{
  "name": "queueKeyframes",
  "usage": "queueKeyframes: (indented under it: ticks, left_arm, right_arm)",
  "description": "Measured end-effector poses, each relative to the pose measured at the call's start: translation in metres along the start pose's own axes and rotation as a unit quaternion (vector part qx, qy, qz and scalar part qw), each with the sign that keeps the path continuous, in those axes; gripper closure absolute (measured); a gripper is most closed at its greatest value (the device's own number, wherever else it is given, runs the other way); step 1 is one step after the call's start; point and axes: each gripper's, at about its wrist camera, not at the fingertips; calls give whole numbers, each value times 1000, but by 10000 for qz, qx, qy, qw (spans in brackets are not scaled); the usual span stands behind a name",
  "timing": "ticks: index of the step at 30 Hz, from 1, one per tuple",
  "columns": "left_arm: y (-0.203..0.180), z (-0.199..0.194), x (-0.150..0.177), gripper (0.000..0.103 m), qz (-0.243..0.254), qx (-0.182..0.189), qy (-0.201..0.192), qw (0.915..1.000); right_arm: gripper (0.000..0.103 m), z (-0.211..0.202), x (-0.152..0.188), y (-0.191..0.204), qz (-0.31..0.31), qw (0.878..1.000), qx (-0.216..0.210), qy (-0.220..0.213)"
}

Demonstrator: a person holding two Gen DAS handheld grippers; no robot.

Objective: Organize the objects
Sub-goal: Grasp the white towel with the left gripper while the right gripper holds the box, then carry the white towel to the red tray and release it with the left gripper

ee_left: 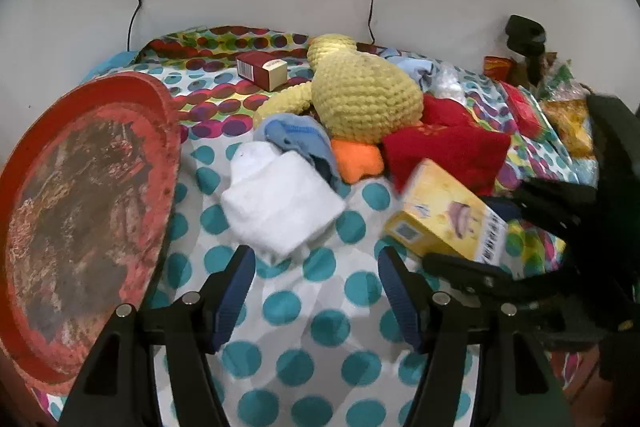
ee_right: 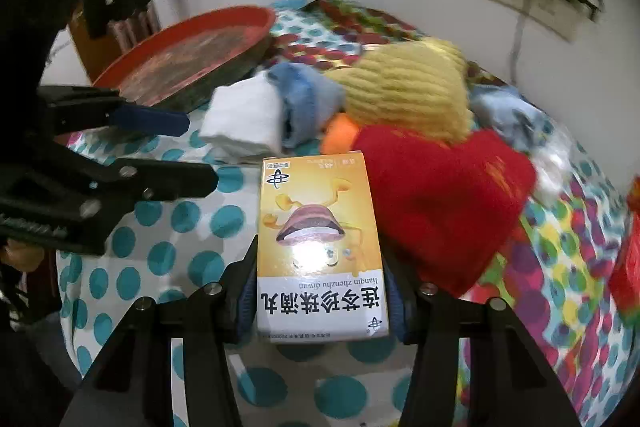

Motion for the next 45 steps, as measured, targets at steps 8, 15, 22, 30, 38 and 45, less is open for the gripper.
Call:
queueKeyframes:
  ticks: [8,15,22,30,38,45]
  left_arm:
    - [-5,25,-13,37,98,-477,-25,9988]
    - [-3,34,-15,37,140,-582,-101,9982]
    - [0,29,-13,69,213,-731,-163,9970]
    - [8,14,-11,80,82,-562,-153,9983]
    - [5,-16,-1,80,273,-545,-328,9976]
    - [5,-39,3,80,307,-585,-416,9969]
  right_arm:
    - [54,-1,3,-7,247,9992,262,-144]
    - [52,2,4,-7,279,9992,283,-78]
    - [51,6,3,-6,296,9991,309,-19]
    - [50,7,3,-3,253,9991,354,4]
    - [50,8,3,-5,262,9990,349,2]
    - [49,8,3,-5,262,9990,350,4]
Point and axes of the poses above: each gripper's, at about its wrist camera, not at the fingertips, and z roughly the way its jaws point, y to its left, x to its underside, and after that the axes turned 6 degrees about -x, right-handed
